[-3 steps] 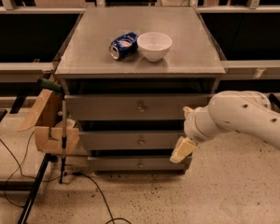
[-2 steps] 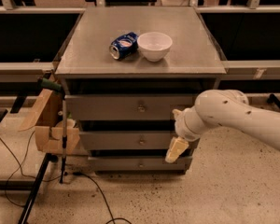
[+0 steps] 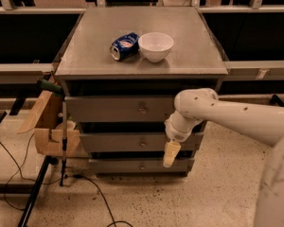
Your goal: Open middle drawer
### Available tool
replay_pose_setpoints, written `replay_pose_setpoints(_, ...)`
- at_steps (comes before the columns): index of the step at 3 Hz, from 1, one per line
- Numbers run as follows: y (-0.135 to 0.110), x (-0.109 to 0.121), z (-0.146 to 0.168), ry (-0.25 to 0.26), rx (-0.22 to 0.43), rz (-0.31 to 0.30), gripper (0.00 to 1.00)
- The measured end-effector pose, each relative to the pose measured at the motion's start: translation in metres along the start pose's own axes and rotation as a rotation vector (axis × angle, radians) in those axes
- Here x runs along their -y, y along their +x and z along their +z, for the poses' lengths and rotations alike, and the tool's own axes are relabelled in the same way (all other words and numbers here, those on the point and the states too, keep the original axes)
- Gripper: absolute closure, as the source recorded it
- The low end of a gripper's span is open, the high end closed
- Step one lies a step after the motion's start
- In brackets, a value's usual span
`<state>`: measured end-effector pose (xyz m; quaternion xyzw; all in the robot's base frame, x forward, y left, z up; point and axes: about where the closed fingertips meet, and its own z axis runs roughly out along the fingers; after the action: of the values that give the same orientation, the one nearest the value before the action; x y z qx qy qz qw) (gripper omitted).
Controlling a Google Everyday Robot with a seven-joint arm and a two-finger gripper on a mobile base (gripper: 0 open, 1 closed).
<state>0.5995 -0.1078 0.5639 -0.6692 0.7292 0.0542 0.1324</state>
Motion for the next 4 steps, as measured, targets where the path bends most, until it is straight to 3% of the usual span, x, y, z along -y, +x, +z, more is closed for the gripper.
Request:
replay_pose_setpoints(1,-0.005,0.015,0.029,-0.038,-0.033,0.008,0.00)
replay_pose_setpoints(2,-0.004,0.025,0.067,-0.109,-0.097,0.020,0.00)
replay_pose_setpoints(3,0.006,0.027,0.089,-0.149,-0.123,0.039,0.00)
replay_pose_setpoints(4,0.006,0.027,0.089,-0.149,-0.123,0.039,0.00)
